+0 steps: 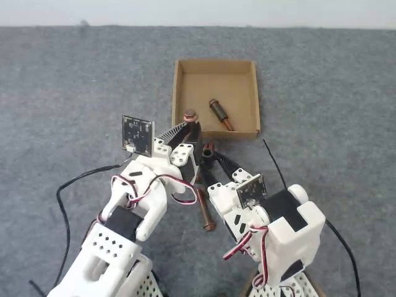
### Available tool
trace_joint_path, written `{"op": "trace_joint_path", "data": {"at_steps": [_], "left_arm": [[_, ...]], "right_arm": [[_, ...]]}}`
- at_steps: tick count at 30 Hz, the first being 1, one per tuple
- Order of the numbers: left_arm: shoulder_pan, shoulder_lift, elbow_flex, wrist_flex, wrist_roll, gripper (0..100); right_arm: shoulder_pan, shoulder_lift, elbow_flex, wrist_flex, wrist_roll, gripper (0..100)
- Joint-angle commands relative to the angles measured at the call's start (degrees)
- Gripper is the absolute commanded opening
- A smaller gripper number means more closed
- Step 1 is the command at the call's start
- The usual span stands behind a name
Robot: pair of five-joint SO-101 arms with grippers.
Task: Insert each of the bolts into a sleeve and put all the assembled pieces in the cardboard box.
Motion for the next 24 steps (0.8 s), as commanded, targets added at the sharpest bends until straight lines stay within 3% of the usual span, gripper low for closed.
{"op": "trace_joint_path", "data": {"at_steps": [1, 5, 15, 24], "left_arm": [[0.18, -2.11, 3.21, -10.29, -2.2, 1], [0.53, -2.11, 6.64, -17.05, -2.99, 1], [0.62, -2.02, 6.55, -17.49, -3.16, 1], [2.02, -1.85, 6.29, -23.74, -3.16, 1]], "right_arm": [[0.66, -1.89, 1.49, -0.31, -0.18, 0.6], [0.66, -1.89, 1.49, -0.31, -0.26, 0.6], [0.57, -1.89, 1.49, -0.31, -0.26, 0.6], [0.57, -1.89, 1.49, -0.31, -0.26, 0.6]]}}
